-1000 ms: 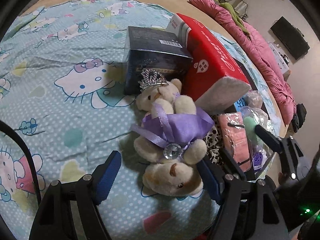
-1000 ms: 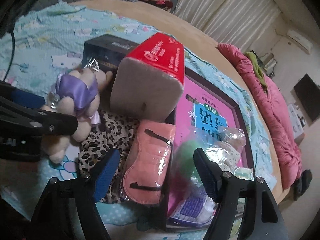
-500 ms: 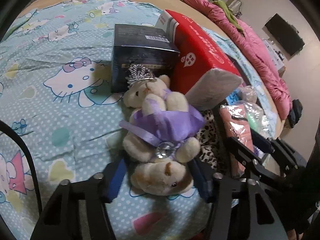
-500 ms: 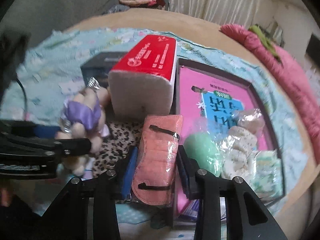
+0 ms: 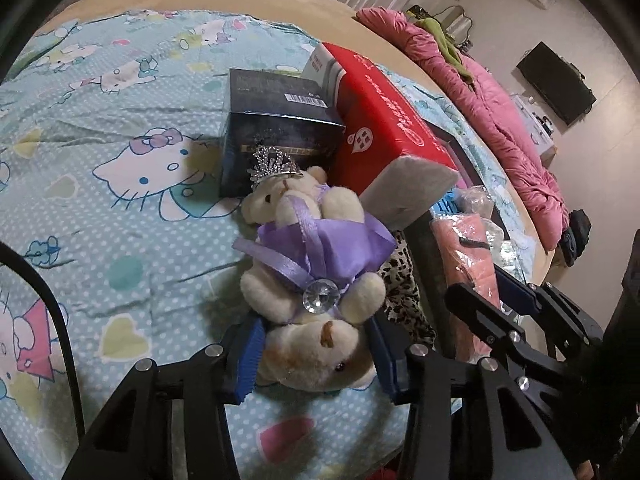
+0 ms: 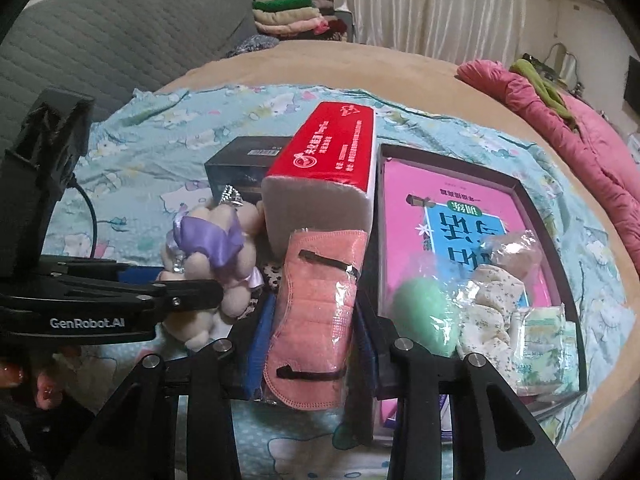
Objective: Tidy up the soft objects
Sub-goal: 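Lift and carry the teddy bear and pink towel with both tools over the pink box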
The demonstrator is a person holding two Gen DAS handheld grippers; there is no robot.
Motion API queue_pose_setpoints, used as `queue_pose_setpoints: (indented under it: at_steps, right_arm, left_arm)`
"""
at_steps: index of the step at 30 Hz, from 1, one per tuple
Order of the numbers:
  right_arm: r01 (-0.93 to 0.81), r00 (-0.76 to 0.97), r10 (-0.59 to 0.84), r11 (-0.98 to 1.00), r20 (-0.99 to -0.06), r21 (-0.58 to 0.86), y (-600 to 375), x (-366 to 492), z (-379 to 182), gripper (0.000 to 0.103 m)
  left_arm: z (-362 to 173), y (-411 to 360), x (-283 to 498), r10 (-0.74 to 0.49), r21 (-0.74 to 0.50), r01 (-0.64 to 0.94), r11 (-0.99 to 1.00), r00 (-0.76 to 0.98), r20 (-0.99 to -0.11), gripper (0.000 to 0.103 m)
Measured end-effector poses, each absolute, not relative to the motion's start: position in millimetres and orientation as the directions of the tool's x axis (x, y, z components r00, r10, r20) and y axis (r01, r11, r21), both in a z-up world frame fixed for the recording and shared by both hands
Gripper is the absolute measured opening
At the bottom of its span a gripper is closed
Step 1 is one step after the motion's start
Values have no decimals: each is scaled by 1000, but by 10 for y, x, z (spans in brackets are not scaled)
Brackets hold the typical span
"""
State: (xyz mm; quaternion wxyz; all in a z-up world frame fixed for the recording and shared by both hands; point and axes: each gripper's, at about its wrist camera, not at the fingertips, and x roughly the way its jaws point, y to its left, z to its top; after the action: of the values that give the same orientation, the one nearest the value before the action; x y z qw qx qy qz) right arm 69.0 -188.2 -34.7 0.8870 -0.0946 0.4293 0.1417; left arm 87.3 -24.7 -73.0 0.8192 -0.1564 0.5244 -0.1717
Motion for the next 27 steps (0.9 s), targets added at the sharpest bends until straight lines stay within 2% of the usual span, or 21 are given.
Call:
queue_pose_setpoints:
  at_steps: [27]
  right_arm:
    - [-289,639,259,953,-725,86,-2164,540,-72,39]
  left_arm:
    - [-145,-332,596,-337,-325,113,939,496,-800,48]
